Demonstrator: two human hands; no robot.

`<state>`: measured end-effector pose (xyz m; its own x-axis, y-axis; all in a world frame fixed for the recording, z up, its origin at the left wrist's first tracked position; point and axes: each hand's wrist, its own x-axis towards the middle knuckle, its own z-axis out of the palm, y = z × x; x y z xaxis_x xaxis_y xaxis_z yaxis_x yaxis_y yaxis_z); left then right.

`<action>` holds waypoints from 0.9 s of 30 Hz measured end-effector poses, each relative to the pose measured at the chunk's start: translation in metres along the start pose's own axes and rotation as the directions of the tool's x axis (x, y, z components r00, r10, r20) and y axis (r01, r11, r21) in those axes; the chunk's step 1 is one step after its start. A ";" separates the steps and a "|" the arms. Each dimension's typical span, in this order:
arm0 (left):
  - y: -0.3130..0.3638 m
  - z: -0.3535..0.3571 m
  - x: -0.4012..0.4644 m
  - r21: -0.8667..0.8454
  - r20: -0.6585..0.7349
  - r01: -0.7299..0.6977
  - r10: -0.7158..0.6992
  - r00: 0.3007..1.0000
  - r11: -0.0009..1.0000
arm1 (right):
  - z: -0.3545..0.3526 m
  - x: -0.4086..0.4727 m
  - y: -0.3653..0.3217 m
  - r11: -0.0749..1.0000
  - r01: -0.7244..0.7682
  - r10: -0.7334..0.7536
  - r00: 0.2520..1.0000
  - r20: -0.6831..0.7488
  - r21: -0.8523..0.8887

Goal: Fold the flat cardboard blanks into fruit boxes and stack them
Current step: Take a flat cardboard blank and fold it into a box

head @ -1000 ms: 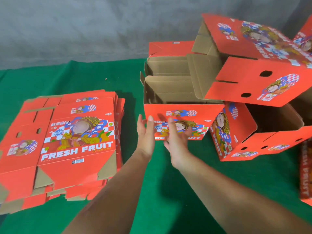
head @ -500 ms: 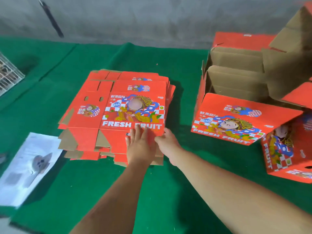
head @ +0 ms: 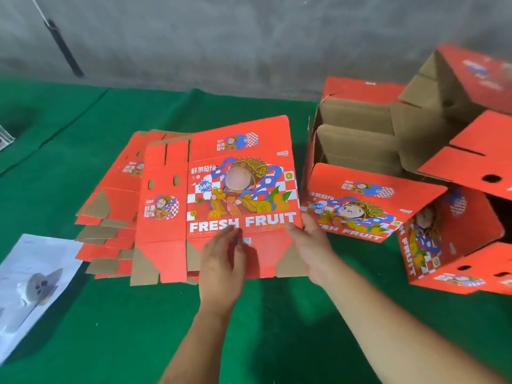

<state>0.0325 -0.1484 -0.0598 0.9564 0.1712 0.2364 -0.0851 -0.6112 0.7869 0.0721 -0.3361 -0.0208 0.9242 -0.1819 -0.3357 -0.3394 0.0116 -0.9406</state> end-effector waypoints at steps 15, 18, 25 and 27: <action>0.017 -0.041 -0.005 -0.388 0.300 0.544 -0.456 0.838 0.744 | -0.176 -0.110 -0.013 0.968 0.252 -0.249 0.956 -0.157 0.003; 0.031 -0.039 -0.008 -0.438 0.314 0.553 -0.456 0.833 0.709 | -0.177 -0.126 -0.021 0.961 0.262 -0.275 0.930 -0.245 -0.085; 0.048 -0.045 -0.024 -0.502 0.471 0.612 -0.400 0.786 0.611 | -0.180 -0.140 -0.048 0.888 0.317 -0.397 0.895 -0.205 -0.334; 0.049 -0.046 -0.030 -0.503 0.491 0.626 -0.400 0.774 0.596 | -0.181 -0.140 -0.054 0.866 0.276 -0.381 0.905 -0.191 -0.417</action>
<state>-0.0136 -0.1483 -0.0020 0.9114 -0.0019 -0.4115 0.4081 0.1315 0.9034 -0.0712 -0.4894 0.0860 0.9319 -0.3571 0.0641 -0.1117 -0.4506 -0.8857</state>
